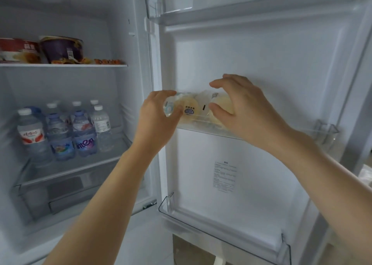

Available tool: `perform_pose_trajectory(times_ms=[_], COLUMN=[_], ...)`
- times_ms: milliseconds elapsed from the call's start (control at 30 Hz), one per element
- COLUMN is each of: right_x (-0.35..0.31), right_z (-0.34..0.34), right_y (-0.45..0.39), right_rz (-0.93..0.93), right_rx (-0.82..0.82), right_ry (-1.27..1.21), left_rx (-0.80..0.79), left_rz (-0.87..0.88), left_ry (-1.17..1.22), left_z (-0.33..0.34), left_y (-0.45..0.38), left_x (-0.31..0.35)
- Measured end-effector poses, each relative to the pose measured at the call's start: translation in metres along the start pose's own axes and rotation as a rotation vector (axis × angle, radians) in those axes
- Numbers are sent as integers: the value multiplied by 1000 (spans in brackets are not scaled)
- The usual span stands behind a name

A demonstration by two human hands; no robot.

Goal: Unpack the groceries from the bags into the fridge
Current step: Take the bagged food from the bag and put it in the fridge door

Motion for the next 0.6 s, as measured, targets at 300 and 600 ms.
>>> perform_pose_trajectory(times_ms=[300,600], right_x=[-31,13], right_z=[8,23], right_y=[58,188], right_rz=[-50,276], right_rx=[38,-129], right_ry=[-109,-272], left_rx=[67,-236], left_rz=[52,17], left_ry=[318,234], left_z=[-10,45], left_y=[65,164], left_x=[18,13])
Point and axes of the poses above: each hand's wrist, its own y-axis away from the middle knuckle, its own z-axis out of the palm, x = y × z, the point moved 7 cm from there along -y, towards the middle knuckle, and after that the axes turned 3 degrees about x, right-handed, at the moved point
